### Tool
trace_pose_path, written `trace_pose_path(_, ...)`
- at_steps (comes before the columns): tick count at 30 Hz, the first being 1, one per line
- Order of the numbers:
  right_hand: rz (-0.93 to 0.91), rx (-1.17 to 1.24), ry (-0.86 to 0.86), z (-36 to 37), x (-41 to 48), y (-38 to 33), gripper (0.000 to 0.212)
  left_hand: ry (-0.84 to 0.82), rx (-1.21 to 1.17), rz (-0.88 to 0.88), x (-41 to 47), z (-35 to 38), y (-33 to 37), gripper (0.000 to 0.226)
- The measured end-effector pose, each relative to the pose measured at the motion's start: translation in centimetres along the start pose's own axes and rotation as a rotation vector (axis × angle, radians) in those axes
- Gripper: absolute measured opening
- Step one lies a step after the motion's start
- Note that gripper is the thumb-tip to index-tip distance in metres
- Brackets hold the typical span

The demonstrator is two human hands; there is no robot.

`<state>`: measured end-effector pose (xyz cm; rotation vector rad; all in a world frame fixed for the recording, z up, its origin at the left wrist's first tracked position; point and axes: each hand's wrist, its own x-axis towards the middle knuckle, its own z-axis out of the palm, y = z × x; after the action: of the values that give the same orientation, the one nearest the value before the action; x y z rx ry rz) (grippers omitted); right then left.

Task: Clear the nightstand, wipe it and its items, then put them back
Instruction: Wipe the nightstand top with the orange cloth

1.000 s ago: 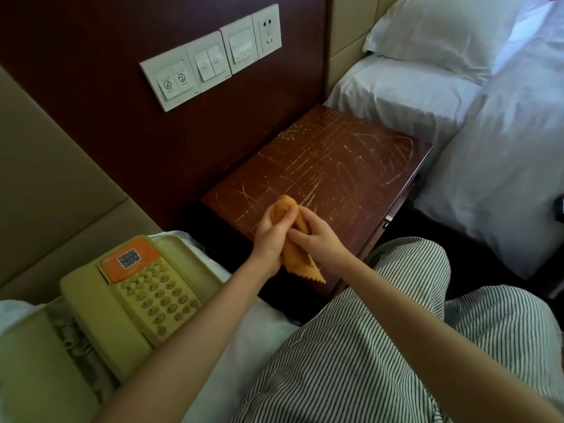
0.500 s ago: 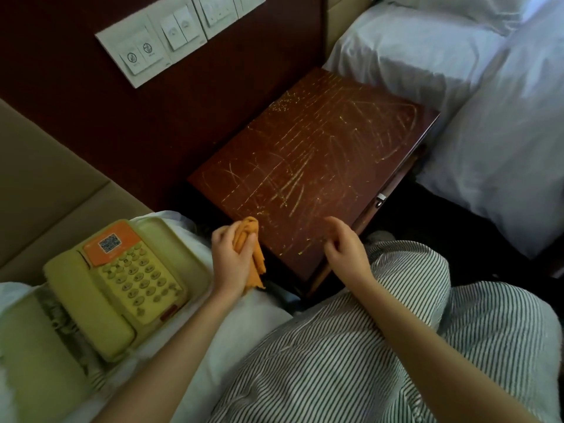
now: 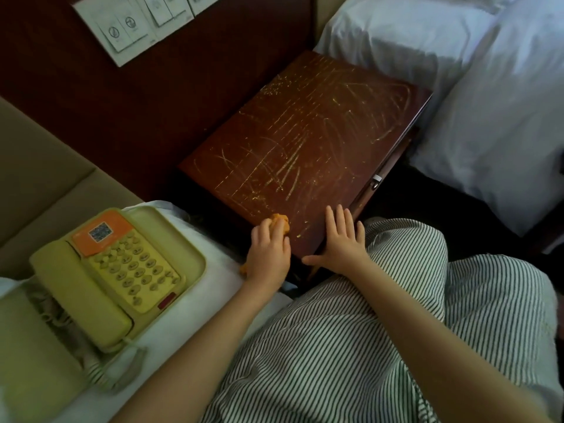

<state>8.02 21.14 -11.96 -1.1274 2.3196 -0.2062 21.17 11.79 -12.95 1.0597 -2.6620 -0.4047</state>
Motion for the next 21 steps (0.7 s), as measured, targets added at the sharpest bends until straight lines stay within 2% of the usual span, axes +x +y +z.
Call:
trace_pose_path(5, 0.072, -0.053, -0.002, -0.1, 0.2, 0.2, 0.133, -0.049, 0.024, 0.293, -2.8, 0.9, -0.4, 0.056)
trace_pose_path(7, 0.059, -0.073, -0.023, -0.4, 0.2, 0.6, 0.133, -0.077, 0.020, 0.358, -2.7, 0.8, -1.3, 0.063)
trace_pose_path(9, 0.033, -0.092, -0.032, -0.7, 0.0, 1.0, 0.130, -0.073, 0.018, 0.284, -1.7, 0.2, -2.3, 0.056)
trace_pose_path(13, 0.045, -0.089, -0.034, -0.7, -0.6, 1.1, 0.127, -0.010, -0.012, -0.012, 0.8, -1.0, -2.6, 0.046)
trace_pose_path(16, 0.084, -0.071, -0.054, -0.5, -0.6, 1.0, 0.128, 0.020, -0.062, -0.028, 1.1, -0.7, -1.4, 0.044)
trace_pose_path(18, 0.097, -0.050, -0.075, -0.6, -0.5, 1.1, 0.129, 0.011, -0.073, 0.073, 0.0, 0.0, -0.4, 0.046)
trace_pose_path(21, 0.086, -0.040, -0.084, -0.7, -0.3, 1.0, 0.128, -0.057, -0.078, 0.321, -2.6, 0.4, 0.6, 0.055)
